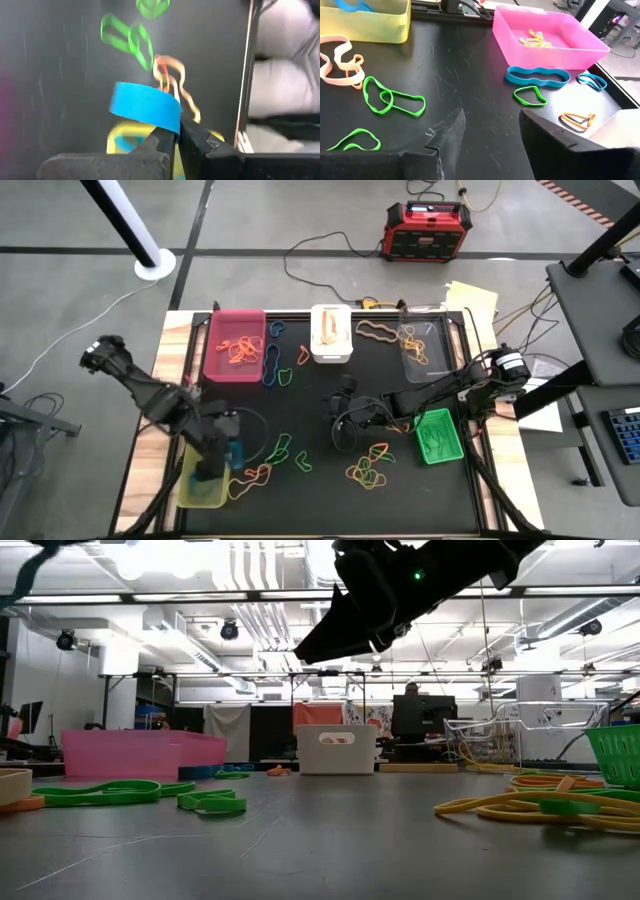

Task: Sort rubber bands into baskets
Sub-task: Put the blue rubber band into the yellow bin

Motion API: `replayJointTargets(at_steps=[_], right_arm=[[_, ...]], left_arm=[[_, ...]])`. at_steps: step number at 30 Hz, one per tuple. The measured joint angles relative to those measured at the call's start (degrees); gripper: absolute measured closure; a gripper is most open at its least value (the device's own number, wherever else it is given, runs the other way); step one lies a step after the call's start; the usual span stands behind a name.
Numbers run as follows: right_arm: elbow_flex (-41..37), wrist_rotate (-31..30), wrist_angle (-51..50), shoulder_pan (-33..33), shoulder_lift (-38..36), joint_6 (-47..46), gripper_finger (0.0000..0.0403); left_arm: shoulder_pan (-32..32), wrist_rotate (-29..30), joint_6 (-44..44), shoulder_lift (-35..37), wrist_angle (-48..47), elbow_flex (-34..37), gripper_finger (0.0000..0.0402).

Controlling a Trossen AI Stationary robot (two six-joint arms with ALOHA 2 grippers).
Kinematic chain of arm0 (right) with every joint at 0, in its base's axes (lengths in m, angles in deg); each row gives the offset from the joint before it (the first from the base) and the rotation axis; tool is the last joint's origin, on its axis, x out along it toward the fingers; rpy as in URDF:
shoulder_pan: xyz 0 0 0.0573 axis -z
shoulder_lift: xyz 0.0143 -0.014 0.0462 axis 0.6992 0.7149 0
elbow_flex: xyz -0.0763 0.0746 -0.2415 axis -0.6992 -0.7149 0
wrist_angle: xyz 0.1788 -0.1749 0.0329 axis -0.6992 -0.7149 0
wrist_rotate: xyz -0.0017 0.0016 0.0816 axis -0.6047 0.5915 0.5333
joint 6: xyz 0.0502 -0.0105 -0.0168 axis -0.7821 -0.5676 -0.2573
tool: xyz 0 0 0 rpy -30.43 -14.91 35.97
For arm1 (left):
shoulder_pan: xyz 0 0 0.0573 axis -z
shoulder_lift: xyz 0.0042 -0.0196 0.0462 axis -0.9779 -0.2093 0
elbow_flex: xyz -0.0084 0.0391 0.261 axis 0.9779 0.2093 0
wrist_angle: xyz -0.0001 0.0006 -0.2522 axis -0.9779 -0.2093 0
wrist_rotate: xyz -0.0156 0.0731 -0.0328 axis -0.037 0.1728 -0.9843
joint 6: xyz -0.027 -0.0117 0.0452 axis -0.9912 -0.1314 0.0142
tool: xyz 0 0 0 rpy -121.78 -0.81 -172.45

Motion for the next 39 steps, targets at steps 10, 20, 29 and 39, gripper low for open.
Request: replayJointTargets(at_steps=[10,20,29,39], right_arm=[[0.0,0.0,0.0,0.0,0.0,-1.0,0.0218],[0.0,-0.1,0.4,0.0,0.1,-2.1,0.0218],[0.0,-0.1,0.5,0.0,0.1,-2.9,0.0218],[0.0,-0.1,0.5,0.0,0.1,-2.9,0.0218]], left_arm=[[9.6,-11.3,-18.3,-0.5,-1.6,7.1,0.0402],[13.3,-7.8,-23.0,-0.8,10.5,15.9,0.0401],[15.2,-7.9,-25.0,-0.6,15.3,21.3,0.0402],[15.2,-9.7,-25.1,0.7,26.8,31.1,0.0402]])
